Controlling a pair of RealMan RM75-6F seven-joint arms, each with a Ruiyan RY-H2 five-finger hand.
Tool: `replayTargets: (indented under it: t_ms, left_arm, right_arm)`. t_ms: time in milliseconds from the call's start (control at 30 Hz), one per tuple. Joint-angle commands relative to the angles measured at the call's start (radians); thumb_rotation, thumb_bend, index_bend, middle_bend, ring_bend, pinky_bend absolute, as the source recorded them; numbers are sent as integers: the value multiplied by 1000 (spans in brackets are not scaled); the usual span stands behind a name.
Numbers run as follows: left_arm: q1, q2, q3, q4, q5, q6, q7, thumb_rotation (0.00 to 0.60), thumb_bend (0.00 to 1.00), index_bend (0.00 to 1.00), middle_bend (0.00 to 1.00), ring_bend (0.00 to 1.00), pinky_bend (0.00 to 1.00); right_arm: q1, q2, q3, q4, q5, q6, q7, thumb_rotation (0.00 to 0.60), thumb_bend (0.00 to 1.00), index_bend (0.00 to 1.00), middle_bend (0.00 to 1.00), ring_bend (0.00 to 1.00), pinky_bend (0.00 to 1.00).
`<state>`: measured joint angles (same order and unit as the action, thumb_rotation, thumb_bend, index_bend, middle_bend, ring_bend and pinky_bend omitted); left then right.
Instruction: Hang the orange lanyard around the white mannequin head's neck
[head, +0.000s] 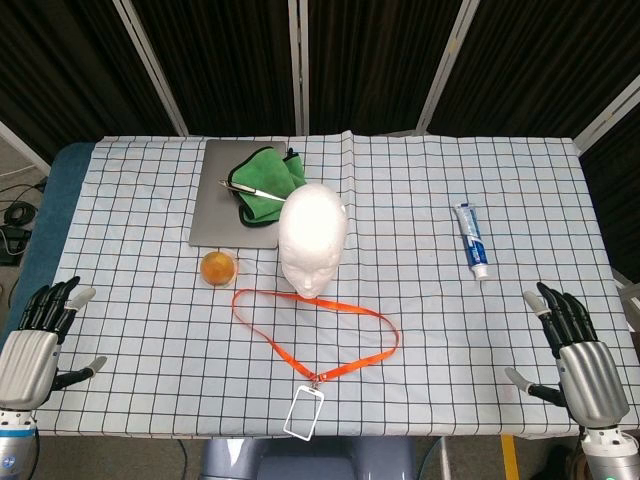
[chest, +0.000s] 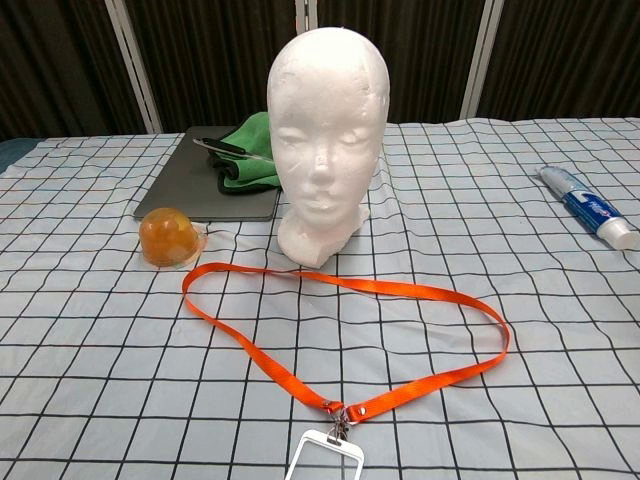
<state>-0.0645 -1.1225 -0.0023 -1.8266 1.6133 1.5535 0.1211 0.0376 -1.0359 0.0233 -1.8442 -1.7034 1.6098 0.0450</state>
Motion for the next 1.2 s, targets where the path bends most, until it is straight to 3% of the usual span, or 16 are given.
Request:
replayTargets:
  t_ms: [33,300,533,700,800,1067,1200]
  left_arm:
    - [0,1,-1,-1,-4,-3,-3,600,27,0,0,0,0]
    - [-1,0,-6,2,-13,-7,-4,600,27,0,0,0,0]
    - [-18,-2,-16,6,-36,-39,-15,600,28,0,0,0,0]
    - [-34,-17,-28,15,-67,-69,16,600,29,0,0,0,0]
    - [-43,-32,-33,27,-90,-89,37,600,30,0,0,0,0]
    - [-59,-59,-44,52,-129,-118,60,600,35,0,0,0,0]
    - [-61,-67,-44,56,-136,-122,74,600,37,0,0,0,0]
  right_arm:
    - [1,-1,-2,0,4,-9,-3,600,0,102,0,0,0]
    - [42,-17,0,10,46,-103,-8,600,0,102,0,0,0]
    - [246,-76,76,52,217,-453,-101,600,0,122,0,0,0]
    - [387,-142,135,71,397,-670,-161,600,3,234,0,0,0]
    - [453,-218,156,116,483,-726,-245,600,58,347,0,0,0]
    - [570,-391,170,213,685,-760,-428,600,205,418,0,0,0]
    - [608,-440,164,250,732,-761,-484,600,247,441,0,0,0]
